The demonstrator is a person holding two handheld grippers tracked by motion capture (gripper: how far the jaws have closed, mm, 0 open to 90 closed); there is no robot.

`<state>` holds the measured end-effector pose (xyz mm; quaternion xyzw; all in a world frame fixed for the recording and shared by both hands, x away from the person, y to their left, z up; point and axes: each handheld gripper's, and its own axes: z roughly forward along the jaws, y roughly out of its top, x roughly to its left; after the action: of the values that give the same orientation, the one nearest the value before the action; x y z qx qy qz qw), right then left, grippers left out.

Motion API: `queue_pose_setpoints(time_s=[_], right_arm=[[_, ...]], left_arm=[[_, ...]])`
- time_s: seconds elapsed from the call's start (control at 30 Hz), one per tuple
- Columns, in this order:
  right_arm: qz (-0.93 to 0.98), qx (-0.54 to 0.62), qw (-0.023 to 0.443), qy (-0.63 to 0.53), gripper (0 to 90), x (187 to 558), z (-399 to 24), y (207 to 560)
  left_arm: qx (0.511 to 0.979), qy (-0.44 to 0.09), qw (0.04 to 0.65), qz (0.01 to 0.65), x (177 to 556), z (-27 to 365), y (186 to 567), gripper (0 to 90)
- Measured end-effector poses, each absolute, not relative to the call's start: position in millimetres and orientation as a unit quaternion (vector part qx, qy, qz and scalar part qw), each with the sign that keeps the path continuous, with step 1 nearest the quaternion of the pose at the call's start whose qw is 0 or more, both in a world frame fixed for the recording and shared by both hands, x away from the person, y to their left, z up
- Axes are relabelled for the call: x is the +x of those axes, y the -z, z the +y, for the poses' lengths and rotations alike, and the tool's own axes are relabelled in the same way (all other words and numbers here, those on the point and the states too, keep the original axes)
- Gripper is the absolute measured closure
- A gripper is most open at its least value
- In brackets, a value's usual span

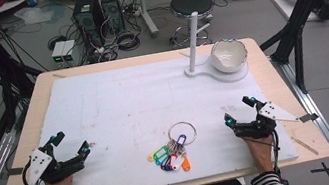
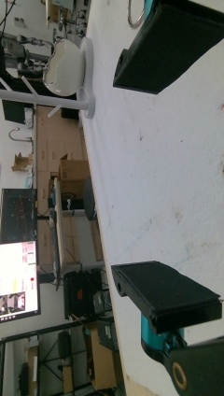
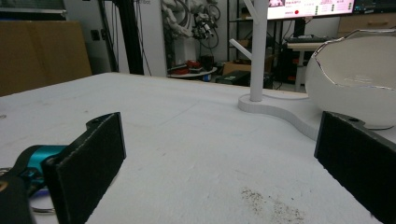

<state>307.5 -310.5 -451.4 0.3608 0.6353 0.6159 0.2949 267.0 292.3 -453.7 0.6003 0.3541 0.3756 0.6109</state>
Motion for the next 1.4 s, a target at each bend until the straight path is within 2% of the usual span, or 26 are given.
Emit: queue_pose_setpoints(time_s=[1.0,1.23,1.4], right_arm=[[0.642,0.358,0.3,-0.608,1.4,310,-309,451],[0.65,0.37,0.278,-0.602,1.4,314,-310,448],[0.679,0.36,0.263,-0.583,1.4,320,-308,433]], left_arm=[[0.601,-0.374,0.611,0.354,267,293,454,9.9],[0.602,-0.375,0.611,0.353,267,293,454,9.9],[0.6,-0.374,0.612,0.354,267,293,454,9.9]])
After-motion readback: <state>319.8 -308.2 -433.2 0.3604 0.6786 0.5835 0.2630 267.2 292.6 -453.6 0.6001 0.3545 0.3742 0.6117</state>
